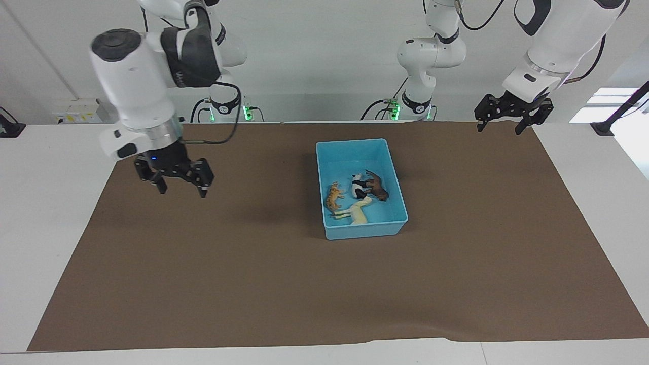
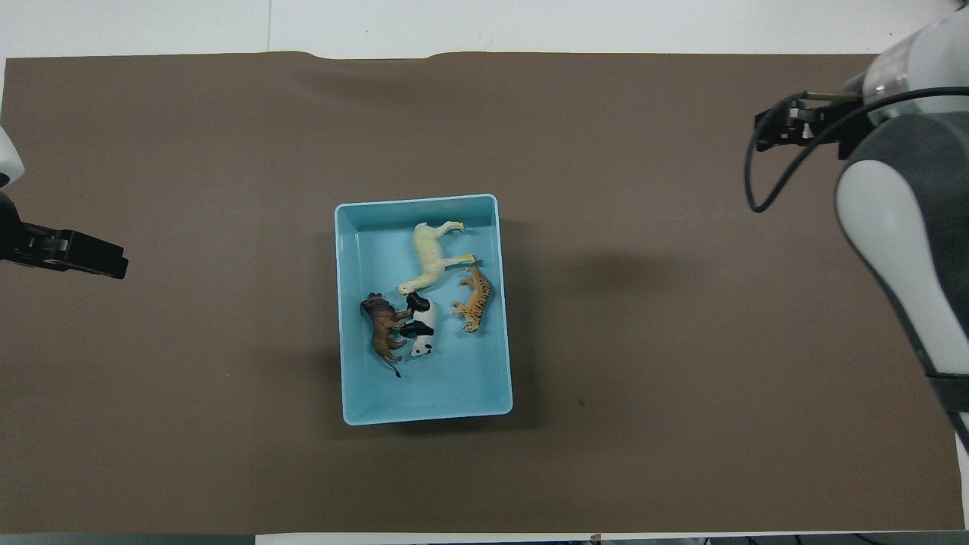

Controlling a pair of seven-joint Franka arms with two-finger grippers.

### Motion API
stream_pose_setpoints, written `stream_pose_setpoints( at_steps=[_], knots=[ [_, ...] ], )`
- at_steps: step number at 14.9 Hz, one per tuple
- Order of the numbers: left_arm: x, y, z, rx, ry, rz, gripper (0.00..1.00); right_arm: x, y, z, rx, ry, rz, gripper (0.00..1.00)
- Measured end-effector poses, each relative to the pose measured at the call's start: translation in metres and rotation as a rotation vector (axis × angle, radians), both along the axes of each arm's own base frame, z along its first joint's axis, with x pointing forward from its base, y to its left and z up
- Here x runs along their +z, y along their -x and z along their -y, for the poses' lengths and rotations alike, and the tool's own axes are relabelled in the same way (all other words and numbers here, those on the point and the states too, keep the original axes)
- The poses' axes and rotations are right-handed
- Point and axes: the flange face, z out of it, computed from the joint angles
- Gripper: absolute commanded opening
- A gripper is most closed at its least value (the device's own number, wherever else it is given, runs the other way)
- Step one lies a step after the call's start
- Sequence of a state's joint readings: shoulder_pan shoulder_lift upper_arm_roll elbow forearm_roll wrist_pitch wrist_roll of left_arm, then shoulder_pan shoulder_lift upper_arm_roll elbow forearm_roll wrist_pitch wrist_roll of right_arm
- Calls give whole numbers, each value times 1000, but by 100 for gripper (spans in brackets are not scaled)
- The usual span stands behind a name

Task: Put all toys into storage box
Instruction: 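Release the dog in the box and withdraw the right gripper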

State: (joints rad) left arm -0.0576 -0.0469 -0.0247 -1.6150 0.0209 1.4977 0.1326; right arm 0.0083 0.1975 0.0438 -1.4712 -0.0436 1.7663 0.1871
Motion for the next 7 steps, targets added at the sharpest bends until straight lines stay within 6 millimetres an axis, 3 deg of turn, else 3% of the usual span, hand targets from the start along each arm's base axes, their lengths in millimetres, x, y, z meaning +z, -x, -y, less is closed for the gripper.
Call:
stream_pose_setpoints(
  at_steps=[1,5,7],
  knots=[
    [0,0,1,-2,0,1,100,8,8,13,-5,1,-19,100],
    [1,-1,5,-10,2,16,100,48,48,29,-15,-32,-89,100],
    [2,-1,7,-13,2,19,100,66,67,54,-1,-77,-102,100]
  ],
)
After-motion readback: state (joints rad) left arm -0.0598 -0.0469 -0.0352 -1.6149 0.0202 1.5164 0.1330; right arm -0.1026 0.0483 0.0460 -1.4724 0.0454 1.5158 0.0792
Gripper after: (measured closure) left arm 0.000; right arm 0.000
